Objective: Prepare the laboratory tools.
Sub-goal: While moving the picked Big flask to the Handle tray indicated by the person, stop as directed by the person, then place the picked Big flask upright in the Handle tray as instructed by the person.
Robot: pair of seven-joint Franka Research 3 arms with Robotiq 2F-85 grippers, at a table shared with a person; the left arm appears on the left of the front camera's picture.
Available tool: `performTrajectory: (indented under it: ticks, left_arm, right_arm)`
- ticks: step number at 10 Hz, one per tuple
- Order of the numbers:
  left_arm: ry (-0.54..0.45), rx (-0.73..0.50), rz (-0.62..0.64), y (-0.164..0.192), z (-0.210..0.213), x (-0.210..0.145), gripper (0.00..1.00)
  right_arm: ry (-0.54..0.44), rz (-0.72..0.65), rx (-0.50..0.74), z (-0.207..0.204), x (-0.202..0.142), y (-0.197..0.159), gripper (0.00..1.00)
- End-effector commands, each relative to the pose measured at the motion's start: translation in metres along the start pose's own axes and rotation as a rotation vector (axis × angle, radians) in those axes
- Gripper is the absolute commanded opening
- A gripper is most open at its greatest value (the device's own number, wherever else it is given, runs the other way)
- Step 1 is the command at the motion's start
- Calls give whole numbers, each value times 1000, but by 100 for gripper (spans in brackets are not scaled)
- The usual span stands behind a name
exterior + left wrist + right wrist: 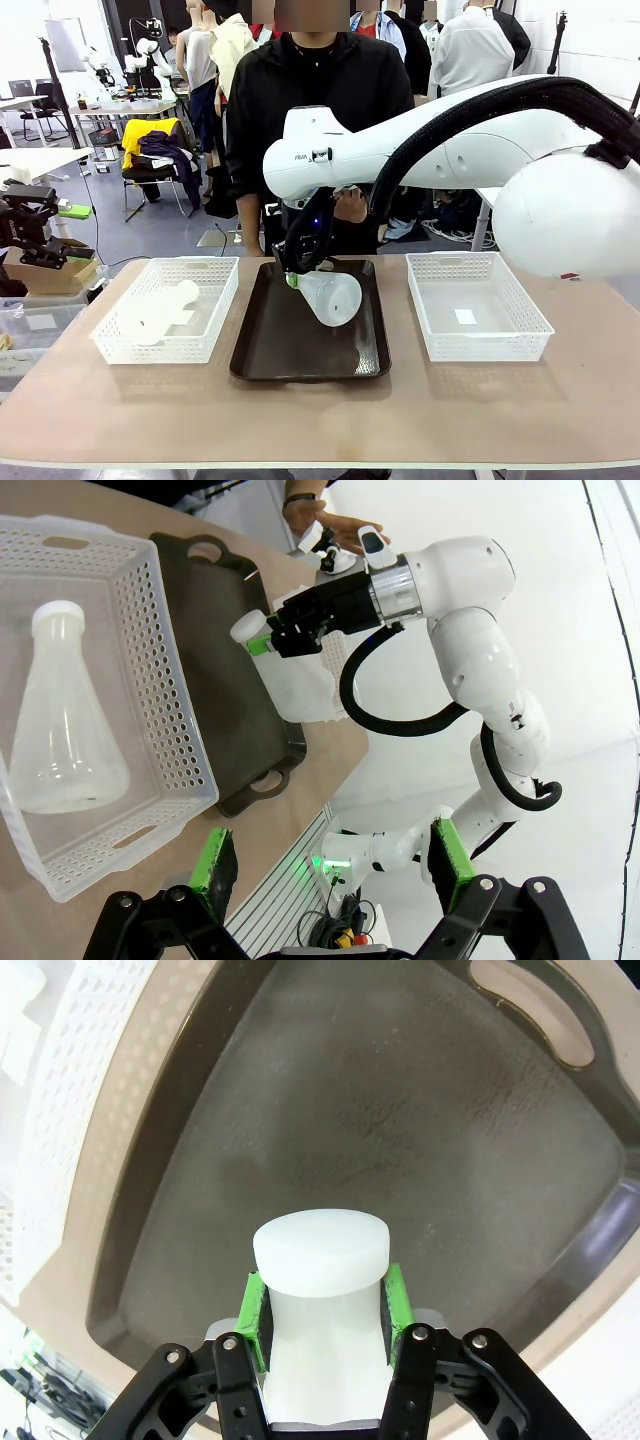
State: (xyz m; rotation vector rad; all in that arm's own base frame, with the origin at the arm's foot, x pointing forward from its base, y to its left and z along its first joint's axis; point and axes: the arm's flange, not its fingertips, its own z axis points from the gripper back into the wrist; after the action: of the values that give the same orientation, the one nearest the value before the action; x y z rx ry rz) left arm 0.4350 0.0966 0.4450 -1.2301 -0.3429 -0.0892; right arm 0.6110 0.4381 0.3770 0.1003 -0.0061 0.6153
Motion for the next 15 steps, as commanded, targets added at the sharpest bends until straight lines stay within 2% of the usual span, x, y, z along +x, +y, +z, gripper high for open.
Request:
performTrajectory:
  ticks: [1,15]
  left_arm:
    - [-2,-1,-17,-1,1,-1,100]
    - [-2,-1,-17,-1,1,-1,100]
  right_arm:
    - [-6,2,-5,4,-3,1,0]
    - [-6,2,-5,4,-3,1,0]
